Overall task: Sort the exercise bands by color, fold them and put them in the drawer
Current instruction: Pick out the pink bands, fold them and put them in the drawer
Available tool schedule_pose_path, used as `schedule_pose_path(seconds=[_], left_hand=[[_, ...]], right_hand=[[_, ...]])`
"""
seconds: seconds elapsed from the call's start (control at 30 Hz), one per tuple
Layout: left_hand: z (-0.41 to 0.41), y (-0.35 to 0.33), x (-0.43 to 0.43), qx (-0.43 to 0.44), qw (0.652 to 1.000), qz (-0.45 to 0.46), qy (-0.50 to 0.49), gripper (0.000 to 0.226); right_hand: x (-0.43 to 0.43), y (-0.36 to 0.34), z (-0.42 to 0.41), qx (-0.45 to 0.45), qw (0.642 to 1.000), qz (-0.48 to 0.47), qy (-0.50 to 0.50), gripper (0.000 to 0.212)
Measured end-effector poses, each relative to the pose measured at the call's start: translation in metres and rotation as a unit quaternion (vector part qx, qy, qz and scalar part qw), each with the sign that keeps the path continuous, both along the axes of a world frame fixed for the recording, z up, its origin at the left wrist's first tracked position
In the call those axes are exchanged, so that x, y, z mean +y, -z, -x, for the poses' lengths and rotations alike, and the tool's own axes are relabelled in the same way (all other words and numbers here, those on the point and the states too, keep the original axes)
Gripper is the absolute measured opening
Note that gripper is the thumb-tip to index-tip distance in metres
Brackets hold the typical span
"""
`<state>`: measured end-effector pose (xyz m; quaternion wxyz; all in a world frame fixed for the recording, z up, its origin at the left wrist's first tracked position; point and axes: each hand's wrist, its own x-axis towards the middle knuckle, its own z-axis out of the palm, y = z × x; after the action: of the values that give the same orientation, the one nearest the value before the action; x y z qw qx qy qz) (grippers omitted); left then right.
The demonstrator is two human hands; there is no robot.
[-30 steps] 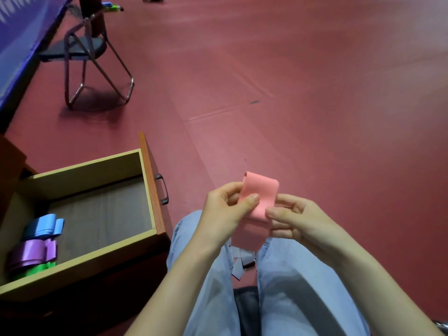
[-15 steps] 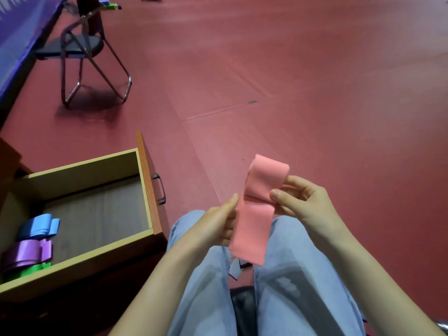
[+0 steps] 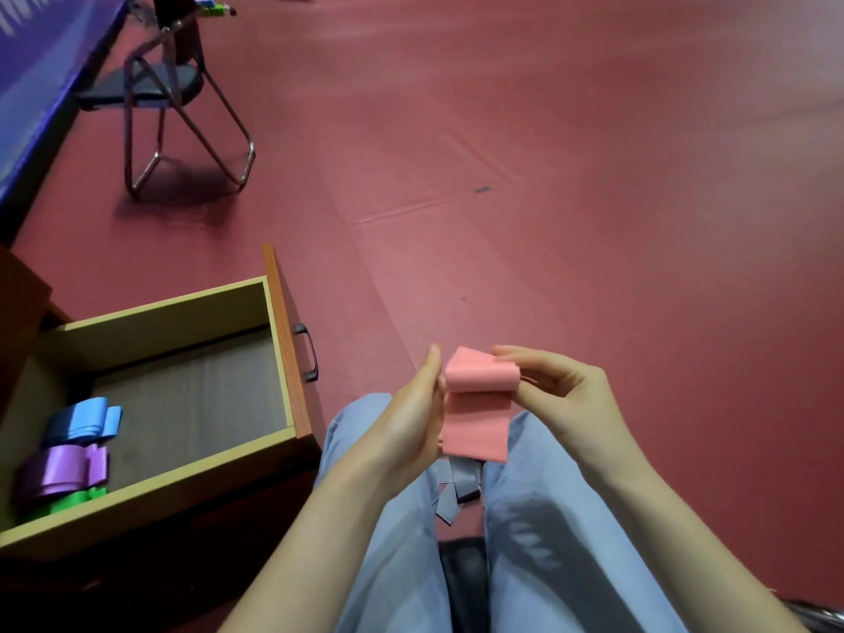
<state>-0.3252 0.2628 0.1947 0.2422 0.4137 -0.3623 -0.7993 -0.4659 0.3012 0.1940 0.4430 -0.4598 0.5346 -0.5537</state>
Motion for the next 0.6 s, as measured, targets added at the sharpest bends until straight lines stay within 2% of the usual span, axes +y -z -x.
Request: schedule_pose_path(seconds=[0.17,0.33,0.4,0.47,0.6], left_hand=[[0.003,0.002,0.003,0.031,0.999,-0.026,-0.014,0.055],[0.004,0.004,0.011,-0.016,0.996,0.083,0.019,0.023],[0.008,0.001,0.011,-0.022,0.993,0.116,0.009,0.022],[0.014,-0.001,0.01,-0.027,0.989,0.142,-0.015,0.02],[0.032,-0.005,0.011,-0.04,0.98,0.189,-0.048,0.015]], right_hand=[[0.006,-0.001,0.0,0.032,0.999,0.001,-0.036,0.047],[0.014,0.003,0.006,0.004,1.0,-0.027,-0.011,0.063],[0.015,0.005,0.008,-0.039,0.998,-0.056,0.011,0.05],[0.018,0.006,0.009,-0.098,0.991,-0.096,0.0,0.027],[0.028,0.0,0.022,-0.115,0.985,-0.125,-0.039,0.031]])
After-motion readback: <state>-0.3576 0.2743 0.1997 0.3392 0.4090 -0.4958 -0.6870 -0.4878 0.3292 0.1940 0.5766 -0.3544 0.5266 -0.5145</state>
